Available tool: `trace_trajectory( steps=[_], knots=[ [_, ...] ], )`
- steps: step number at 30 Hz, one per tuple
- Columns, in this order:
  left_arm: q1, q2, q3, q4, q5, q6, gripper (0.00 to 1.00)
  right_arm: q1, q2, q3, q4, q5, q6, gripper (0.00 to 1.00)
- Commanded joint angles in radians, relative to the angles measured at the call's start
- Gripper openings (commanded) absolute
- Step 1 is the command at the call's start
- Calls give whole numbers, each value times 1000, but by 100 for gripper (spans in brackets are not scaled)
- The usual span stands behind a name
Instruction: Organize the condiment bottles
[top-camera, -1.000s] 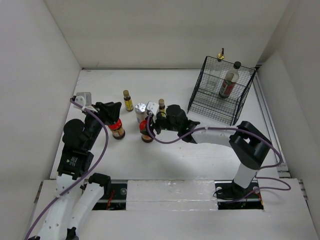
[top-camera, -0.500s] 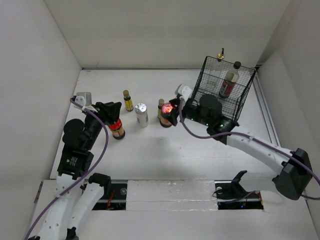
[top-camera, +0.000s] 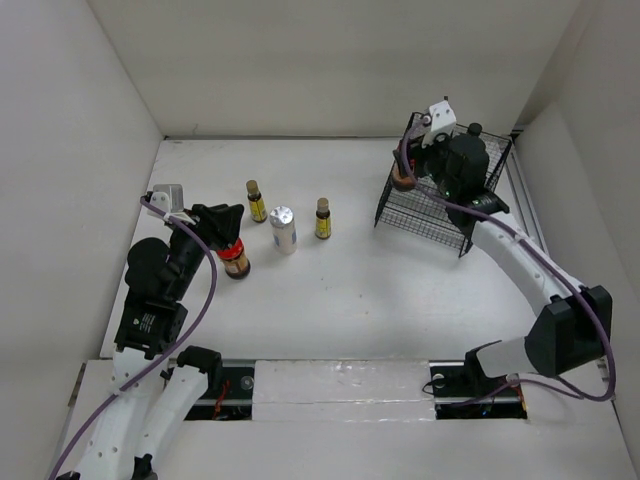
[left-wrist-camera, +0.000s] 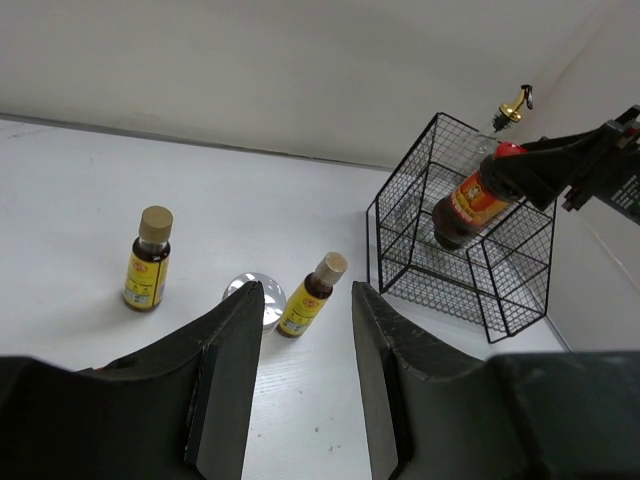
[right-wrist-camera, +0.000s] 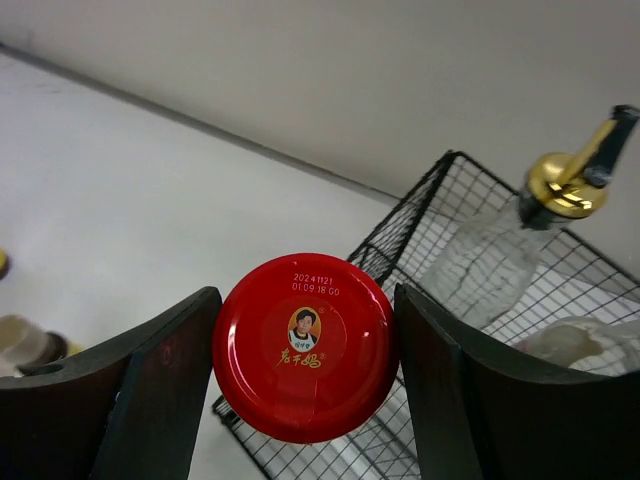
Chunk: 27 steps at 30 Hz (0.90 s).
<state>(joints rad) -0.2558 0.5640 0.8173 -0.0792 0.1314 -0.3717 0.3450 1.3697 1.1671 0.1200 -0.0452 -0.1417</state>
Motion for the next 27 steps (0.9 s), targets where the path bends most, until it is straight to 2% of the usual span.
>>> trace_trajectory(
  steps=[1, 7, 13, 27],
  knots=[
    [-3, 0, 8, 39, 17, -6, 36, -46, 3, 147, 193, 11, 7, 40],
    [-3, 2, 8, 39, 8, -6, 36, -118, 69, 183, 233, -1, 7, 40],
    [-3, 2, 8, 39, 8, -6, 36, -138, 137, 206, 279, -10, 16, 40],
    [-3, 20, 8, 30, -1, -6, 36, -138, 198, -32, 481, -41, 111, 43]
  ],
)
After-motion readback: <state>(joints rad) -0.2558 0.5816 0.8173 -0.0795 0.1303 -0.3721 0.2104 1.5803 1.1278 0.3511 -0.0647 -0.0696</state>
